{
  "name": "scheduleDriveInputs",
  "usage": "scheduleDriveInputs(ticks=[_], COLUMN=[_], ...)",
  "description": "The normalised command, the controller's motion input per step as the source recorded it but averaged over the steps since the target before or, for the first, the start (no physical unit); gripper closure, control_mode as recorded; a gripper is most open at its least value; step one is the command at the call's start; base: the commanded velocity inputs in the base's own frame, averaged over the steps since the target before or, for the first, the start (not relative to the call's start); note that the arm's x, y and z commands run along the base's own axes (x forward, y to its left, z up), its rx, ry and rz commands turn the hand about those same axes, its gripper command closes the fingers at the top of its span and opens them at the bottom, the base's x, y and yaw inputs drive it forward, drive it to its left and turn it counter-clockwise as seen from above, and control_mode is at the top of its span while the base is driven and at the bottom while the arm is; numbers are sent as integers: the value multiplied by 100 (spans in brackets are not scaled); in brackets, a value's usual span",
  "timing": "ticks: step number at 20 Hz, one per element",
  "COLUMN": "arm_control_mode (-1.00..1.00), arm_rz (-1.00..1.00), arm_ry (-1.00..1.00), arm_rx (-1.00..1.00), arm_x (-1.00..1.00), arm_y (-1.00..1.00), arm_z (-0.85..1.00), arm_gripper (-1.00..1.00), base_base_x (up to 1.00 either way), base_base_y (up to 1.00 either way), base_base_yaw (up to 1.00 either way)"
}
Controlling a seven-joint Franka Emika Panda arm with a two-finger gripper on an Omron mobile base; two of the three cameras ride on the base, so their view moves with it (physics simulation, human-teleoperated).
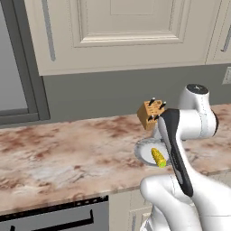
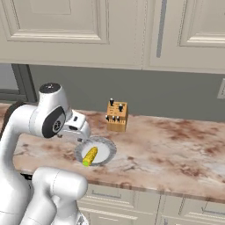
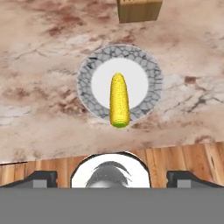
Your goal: Pick corn from the fridge and place it on the plate on the counter.
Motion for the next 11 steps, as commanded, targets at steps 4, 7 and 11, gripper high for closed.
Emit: scheduleDriveInputs(ticks=[4, 7, 11], arm_control_mode=[-100, -100, -100], arm_rz=[0, 0, 0], arm_ry=[0, 0, 0], arm_rx=[0, 0, 0], arm_x=[-35, -38, -17], arm_y=[29, 15, 1], arm_z=[67, 69, 67], arm_gripper=[-100, -100, -100], base_base_x=[0, 0, 0], base_base_y=[0, 0, 0], base_base_yaw=[0, 0, 0])
